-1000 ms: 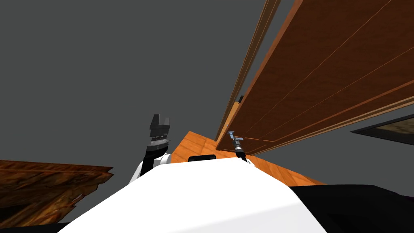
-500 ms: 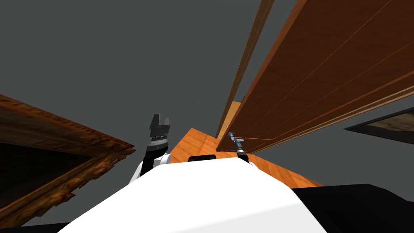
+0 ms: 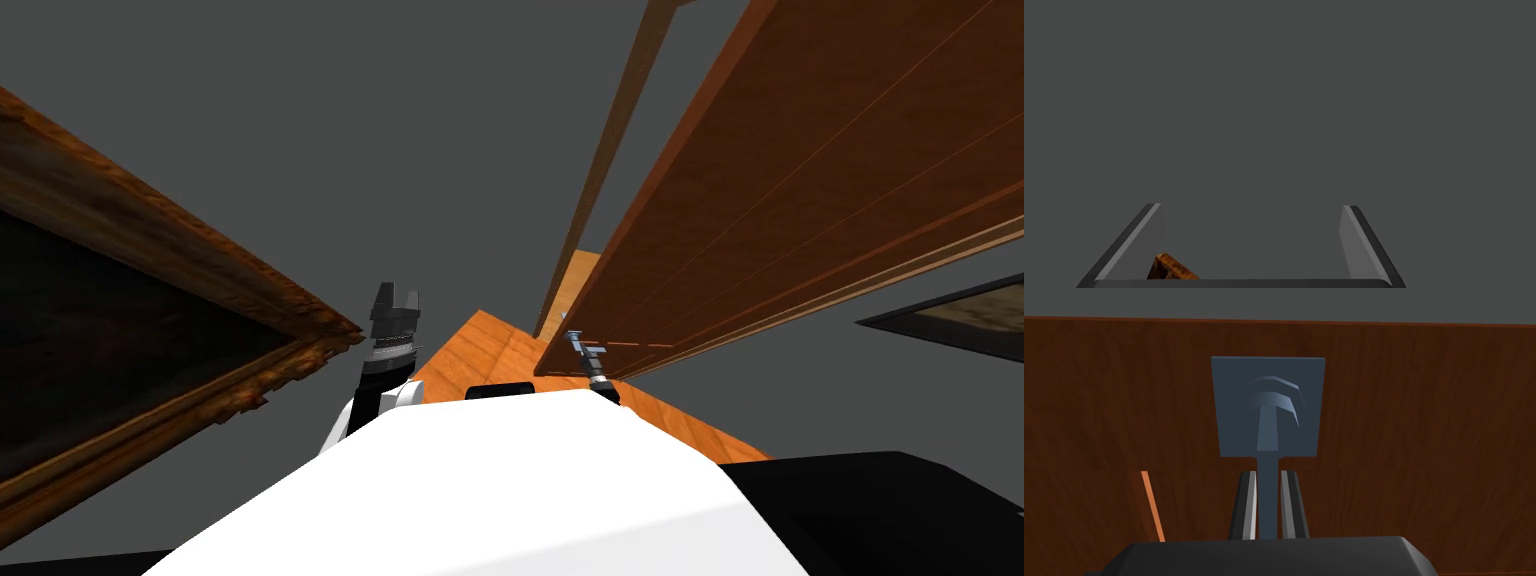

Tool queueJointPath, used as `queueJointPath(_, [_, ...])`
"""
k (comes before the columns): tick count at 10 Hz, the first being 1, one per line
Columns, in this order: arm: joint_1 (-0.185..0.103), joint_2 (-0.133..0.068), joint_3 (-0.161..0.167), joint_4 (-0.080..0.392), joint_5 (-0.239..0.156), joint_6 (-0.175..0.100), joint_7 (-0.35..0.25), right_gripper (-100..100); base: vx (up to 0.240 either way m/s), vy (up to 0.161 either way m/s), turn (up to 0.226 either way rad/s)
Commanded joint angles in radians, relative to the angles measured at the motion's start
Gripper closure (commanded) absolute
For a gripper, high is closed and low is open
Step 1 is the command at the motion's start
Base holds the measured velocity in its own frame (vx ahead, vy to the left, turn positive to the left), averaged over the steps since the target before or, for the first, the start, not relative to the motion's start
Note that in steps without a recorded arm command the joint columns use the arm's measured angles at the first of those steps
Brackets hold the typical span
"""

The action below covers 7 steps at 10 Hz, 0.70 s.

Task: Pull the door open

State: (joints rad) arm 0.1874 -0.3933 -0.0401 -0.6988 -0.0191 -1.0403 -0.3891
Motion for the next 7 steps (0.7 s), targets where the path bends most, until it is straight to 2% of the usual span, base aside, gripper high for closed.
queueJointPath(1, [0.02,-0.011,0.006,0.005,0.004,-0.028,-0.012,100,-0.205,-0.07,0.167])
queueJointPath(3, [0.041,-0.026,0.014,0.011,0.01,-0.063,-0.029,100,-0.237,-0.068,0.174])
queueJointPath(5, [0.032,-0.021,0.018,0.025,0.012,-0.067,-0.027,100,-0.104,-0.016,0.017])
queueJointPath(7, [0.043,-0.029,0.024,0.038,0.018,-0.094,-0.037,100,-0.185,-0.059,0.194])
